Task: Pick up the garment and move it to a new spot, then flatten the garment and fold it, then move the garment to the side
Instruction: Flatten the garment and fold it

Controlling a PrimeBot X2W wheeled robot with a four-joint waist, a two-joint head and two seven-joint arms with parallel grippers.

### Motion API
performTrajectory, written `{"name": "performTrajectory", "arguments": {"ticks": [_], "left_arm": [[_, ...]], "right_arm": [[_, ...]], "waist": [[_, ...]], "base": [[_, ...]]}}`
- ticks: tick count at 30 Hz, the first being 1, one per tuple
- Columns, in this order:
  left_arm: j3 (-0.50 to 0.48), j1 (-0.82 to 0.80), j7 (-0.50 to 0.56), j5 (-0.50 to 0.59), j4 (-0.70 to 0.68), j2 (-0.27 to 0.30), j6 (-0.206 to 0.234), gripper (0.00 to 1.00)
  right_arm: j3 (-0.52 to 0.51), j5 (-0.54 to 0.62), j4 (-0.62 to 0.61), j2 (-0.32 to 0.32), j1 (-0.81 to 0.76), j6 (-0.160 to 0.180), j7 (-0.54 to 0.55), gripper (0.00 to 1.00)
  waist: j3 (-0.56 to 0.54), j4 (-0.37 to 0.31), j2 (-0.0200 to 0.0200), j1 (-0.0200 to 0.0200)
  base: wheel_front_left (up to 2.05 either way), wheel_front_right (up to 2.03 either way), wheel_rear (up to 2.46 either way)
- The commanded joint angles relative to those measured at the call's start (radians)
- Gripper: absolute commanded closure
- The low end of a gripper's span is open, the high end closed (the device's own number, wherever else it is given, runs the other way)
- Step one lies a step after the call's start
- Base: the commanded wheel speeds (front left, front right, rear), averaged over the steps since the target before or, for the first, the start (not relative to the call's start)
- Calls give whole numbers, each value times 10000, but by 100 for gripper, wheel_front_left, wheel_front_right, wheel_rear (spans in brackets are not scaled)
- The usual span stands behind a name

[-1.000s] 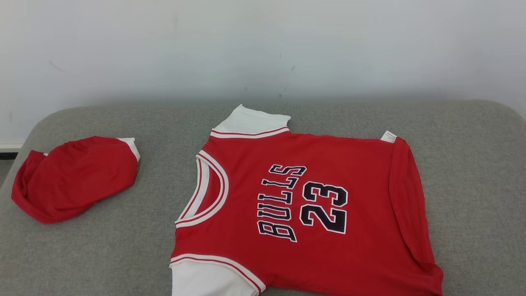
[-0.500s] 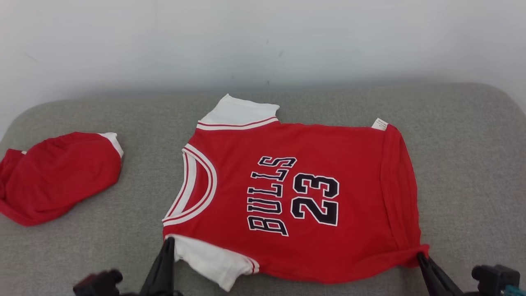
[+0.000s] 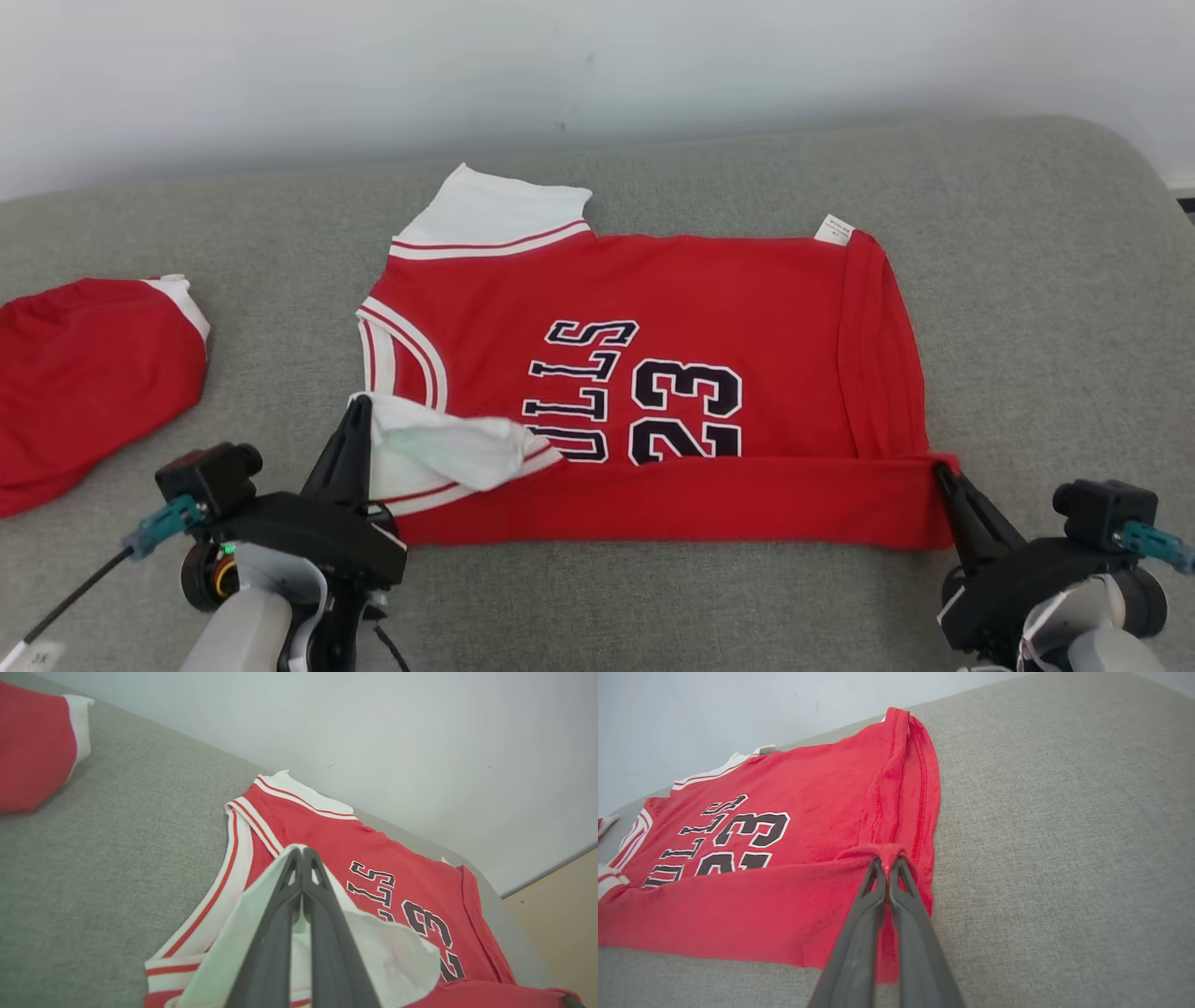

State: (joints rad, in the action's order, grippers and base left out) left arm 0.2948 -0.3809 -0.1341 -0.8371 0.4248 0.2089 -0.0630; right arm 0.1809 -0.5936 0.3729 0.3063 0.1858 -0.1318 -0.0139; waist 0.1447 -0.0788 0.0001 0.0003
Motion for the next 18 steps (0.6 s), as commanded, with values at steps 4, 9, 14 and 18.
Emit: {"name": "performTrajectory", "arguments": {"ticks": [4,9,14,18], "left_arm": [[172,-714,-148,228,1008,-18,-192,100],[488,-1202,-566,540,1889,-45,-420,0],[458,-962,-1082,747,2114,-3,-496,0],[259,-264,-1251,889,1760,116,-413,0]], "right_arm": [[292,-104,673,-51,665,24,-318,100],[565,-27,1264,11,1024,25,-790,0],[647,-36,1528,239,684,24,-1249,0],[536,-30,1377,396,193,24,-1540,0]], "waist": [[261,-154,-1,-3],[291,-89,-1,-3],[37,27,-1,-3],[-132,150,-1,-3]], "base": [[0,0,0],[0,0,0],[0,0,0],[0,0,0]]}}
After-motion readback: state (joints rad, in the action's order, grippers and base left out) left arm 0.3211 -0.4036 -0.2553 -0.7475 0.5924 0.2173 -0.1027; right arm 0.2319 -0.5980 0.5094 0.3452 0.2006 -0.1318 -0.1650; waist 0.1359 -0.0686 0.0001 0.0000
